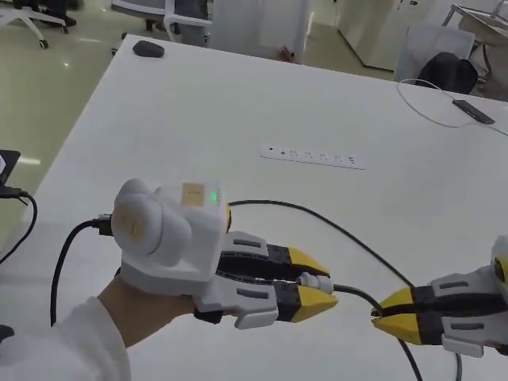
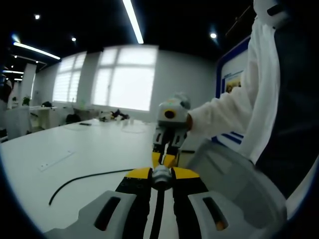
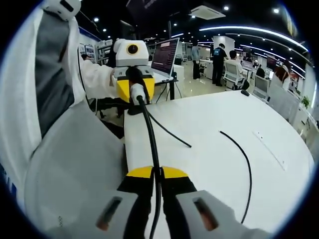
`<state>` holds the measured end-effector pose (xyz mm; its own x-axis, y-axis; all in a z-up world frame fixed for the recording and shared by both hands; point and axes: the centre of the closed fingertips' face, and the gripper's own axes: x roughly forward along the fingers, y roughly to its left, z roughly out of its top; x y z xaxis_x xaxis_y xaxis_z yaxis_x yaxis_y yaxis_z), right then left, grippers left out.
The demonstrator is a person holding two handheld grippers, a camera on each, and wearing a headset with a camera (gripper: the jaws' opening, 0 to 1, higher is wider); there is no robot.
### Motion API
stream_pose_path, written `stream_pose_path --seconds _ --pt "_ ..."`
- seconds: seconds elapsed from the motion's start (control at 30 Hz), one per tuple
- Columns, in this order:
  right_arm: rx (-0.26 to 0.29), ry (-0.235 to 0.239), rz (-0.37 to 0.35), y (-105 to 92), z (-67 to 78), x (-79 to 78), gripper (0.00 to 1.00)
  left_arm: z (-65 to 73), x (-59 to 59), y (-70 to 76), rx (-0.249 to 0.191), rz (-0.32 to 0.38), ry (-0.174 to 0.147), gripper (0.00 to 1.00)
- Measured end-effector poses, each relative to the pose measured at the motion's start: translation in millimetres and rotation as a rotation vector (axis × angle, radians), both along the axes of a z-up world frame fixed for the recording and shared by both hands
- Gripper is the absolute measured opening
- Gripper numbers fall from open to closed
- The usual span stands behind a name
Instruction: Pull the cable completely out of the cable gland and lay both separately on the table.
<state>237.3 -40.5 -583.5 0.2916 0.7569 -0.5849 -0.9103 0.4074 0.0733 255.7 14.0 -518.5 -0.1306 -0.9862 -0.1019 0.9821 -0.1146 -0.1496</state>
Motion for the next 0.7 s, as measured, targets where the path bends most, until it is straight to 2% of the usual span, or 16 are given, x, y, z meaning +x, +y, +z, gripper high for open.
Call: stream_pose_path --seconds 0.13,0.27,0.33,0.43,0.5,0.6,0.7 --pt "-0.020 -0.019 -0.011 0.8 6.7 3.6 0.10 0.8 1.9 1.4 -0.003 0.007 0.002 0.16" --pt "0.008 -0.036 -0.004 9.3 20.5 7.2 0.19 0.4 2.2 1.6 0.000 0.006 0.000 0.16" --pt "0.030 -0.049 0.023 18.4 29.6 6.9 0.21 0.1 1.8 0.8 0.001 0.004 0.001 0.16" --pt "0.103 -0.080 0.058 38.3 48.0 7.1 0.22 -2.1 0.0 -1.5 0.013 -0.004 -0.006 0.16" --pt "0.126 -0.095 0.086 49.7 56.0 5.4 0.23 -3.0 -2.5 -3.2 0.019 -0.012 -0.010 0.16" --pt "0.116 -0.096 0.144 62.0 55.4 -0.5 0.22 -2.0 -4.8 -4.6 0.017 -0.019 -0.008 0.16" --pt "0.101 -0.092 0.161 66.2 50.0 -1.6 0.20 -1.5 -6.0 -5.6 0.017 -0.022 -0.007 0.16"
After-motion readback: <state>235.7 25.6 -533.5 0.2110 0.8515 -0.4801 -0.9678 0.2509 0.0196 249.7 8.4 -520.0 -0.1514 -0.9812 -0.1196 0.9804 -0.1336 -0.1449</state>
